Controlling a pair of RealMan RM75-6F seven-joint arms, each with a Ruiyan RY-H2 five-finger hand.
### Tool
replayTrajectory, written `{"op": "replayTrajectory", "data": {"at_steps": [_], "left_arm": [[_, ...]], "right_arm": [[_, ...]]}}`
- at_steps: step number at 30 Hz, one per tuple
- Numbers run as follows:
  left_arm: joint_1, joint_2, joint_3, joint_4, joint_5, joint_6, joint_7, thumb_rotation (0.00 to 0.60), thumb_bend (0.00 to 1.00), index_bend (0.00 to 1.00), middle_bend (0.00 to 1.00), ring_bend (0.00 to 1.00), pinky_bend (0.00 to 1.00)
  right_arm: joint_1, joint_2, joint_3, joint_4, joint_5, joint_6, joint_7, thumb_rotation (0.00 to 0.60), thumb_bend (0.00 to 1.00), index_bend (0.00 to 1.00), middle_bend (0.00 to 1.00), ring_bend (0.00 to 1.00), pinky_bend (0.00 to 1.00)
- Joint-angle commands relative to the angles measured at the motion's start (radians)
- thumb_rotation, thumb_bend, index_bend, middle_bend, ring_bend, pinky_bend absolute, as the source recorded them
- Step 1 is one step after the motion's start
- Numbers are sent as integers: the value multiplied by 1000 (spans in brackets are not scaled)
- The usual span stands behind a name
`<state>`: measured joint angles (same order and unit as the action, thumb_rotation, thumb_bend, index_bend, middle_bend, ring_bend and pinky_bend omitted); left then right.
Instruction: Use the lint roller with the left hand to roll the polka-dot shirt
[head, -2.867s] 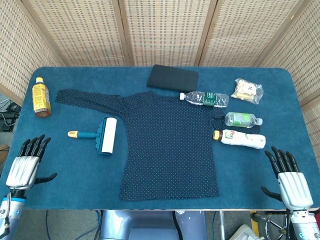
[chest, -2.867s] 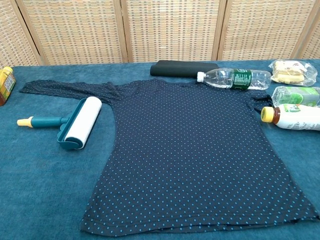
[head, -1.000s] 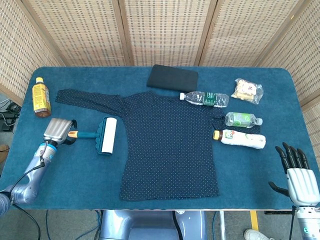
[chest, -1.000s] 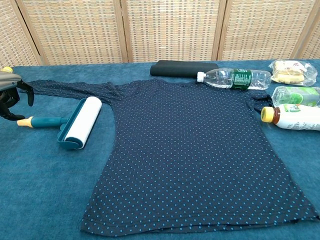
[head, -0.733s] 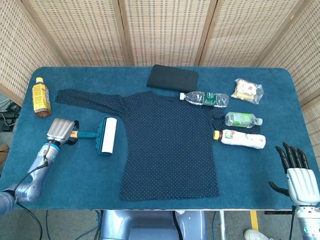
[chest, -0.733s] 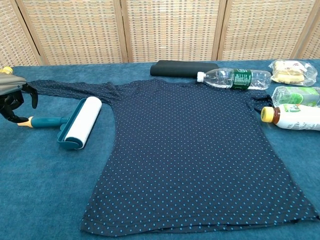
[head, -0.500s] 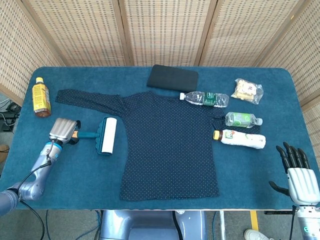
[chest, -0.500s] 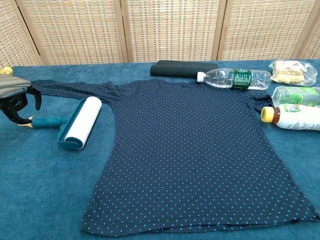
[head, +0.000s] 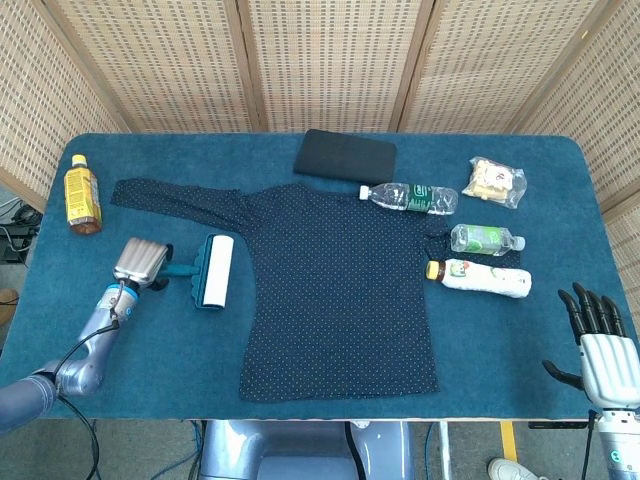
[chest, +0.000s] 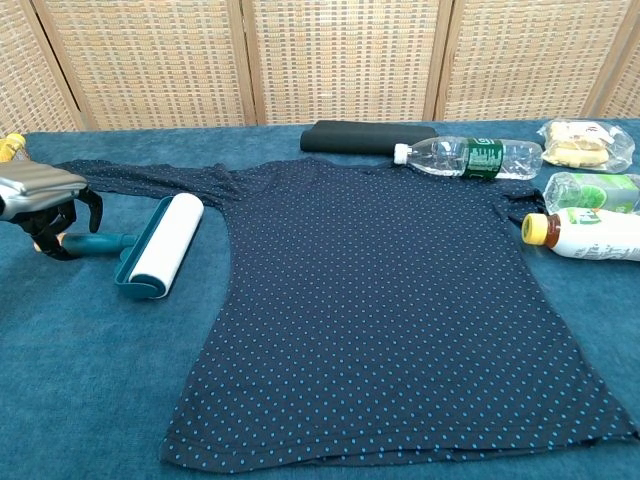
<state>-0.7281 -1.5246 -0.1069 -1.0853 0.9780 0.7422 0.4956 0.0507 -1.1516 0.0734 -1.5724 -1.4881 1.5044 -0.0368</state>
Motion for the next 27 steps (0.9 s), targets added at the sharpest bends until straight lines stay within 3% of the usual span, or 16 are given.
{"op": "replayTrajectory", "data": {"at_steps": [1,8,14,18,24,27], "left_arm": [[-3,-13,7,18,-3,-3,4,600,310,417,802,647,627],[-2,-39,15,53,2,2,-3,600,326,429,802,647,627],[0,-55,23,76,12,5,-5,600,462,457,803,647,627],[5,-65,27,82,17,12,-8,600,640,551,811,647,627],[9,-59,28,67,42,40,-10,600,705,780,815,647,627],[10,-33,24,29,65,68,-15,600,712,845,816,647,626]], "right_arm": [[0,-1,1,1,0,1,0,600,81,4,0,0,0],[0,-3,-1,1,-3,1,-2,600,81,4,0,0,0],[-1,-1,0,-2,-9,10,1,600,81,4,0,0,0],[-2,0,-1,-3,-12,13,0,600,81,4,0,0,0],[-5,4,0,-10,-17,23,5,600,81,4,0,0,0],[-6,7,-1,-15,-22,26,6,600,81,4,0,0,0]]}}
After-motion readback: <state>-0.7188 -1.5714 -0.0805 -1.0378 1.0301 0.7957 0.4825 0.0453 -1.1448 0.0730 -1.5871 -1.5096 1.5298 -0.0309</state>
